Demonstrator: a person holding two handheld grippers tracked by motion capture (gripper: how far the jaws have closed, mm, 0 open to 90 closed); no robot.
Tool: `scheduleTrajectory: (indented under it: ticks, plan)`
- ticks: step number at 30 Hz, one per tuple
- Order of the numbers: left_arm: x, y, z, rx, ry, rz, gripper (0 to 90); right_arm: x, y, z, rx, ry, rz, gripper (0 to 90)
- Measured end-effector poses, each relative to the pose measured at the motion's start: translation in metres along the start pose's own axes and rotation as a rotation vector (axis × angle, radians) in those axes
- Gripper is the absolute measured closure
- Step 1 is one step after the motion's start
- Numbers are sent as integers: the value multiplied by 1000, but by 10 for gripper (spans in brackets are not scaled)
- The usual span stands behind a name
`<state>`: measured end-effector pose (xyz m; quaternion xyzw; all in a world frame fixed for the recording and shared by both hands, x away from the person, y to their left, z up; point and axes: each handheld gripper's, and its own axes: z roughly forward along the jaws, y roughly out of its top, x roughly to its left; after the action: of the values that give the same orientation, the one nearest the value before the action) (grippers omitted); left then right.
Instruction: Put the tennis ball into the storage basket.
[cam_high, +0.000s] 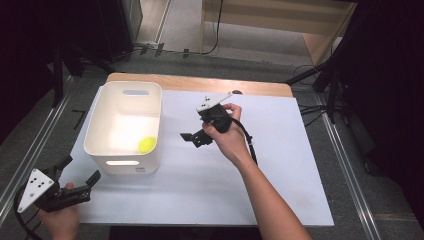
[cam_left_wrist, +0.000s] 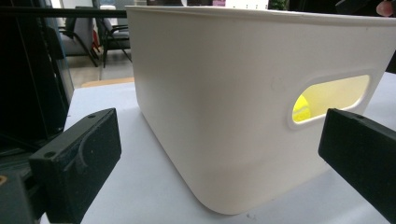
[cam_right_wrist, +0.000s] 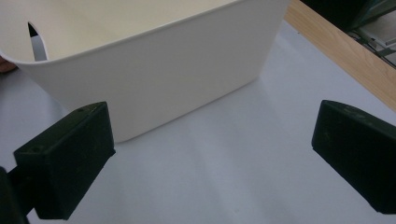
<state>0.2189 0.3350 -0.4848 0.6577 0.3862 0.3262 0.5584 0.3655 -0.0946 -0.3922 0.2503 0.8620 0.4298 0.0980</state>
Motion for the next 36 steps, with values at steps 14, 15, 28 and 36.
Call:
scheduleTrajectory:
  ticks: [14,15,28,36]
  plan:
    - [0,0,0,2,0,4,0,-5,-30,-15,-11,-27,32,0]
    - [0,0,0,2,1,3,0,-5,-32,-16,-11,-30,37,0]
    - [-1,0,0,3,2,5,0,-8,-58,-28,-41,-56,70,0]
    - [-1,0,0,3,3,4,0,-9,-76,-36,-59,-74,87,0]
